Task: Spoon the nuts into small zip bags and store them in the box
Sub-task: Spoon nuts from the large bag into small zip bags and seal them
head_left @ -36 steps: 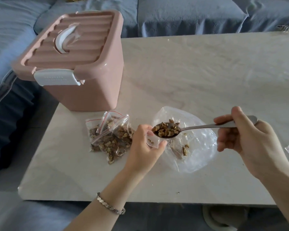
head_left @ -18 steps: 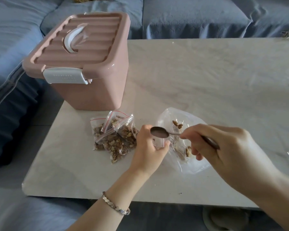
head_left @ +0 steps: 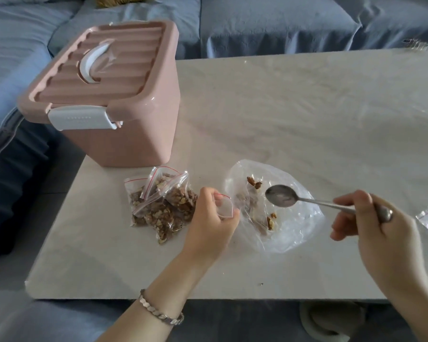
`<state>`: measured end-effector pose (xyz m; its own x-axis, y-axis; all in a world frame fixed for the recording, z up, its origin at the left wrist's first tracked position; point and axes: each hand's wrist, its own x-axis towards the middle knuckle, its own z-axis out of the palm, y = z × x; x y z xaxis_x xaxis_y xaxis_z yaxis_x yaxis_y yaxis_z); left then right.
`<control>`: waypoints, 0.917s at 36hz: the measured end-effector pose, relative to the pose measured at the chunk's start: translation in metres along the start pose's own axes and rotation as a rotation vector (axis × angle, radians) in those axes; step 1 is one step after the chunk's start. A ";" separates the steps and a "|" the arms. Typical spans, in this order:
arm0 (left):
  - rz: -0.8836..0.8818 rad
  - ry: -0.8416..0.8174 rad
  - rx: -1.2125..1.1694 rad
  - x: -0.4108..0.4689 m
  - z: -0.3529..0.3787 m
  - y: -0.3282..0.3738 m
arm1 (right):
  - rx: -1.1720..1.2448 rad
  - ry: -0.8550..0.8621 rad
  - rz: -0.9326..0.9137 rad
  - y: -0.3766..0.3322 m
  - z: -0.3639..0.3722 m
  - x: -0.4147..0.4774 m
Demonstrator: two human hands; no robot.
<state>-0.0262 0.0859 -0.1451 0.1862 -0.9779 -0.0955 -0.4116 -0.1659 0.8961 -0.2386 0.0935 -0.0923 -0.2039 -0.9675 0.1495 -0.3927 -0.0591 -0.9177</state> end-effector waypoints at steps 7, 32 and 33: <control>-0.039 -0.051 0.136 0.004 0.006 0.005 | -0.039 -0.071 0.017 0.015 0.001 -0.022; -0.153 0.090 -0.091 0.014 0.005 -0.001 | 0.462 0.054 0.566 0.043 0.006 -0.014; -0.152 0.101 -0.112 0.015 0.004 -0.001 | 0.437 0.059 0.540 0.043 0.006 -0.014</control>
<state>-0.0268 0.0711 -0.1494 0.3292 -0.9241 -0.1942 -0.2711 -0.2895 0.9180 -0.2474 0.1028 -0.1359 -0.3224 -0.8750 -0.3611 0.1722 0.3209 -0.9313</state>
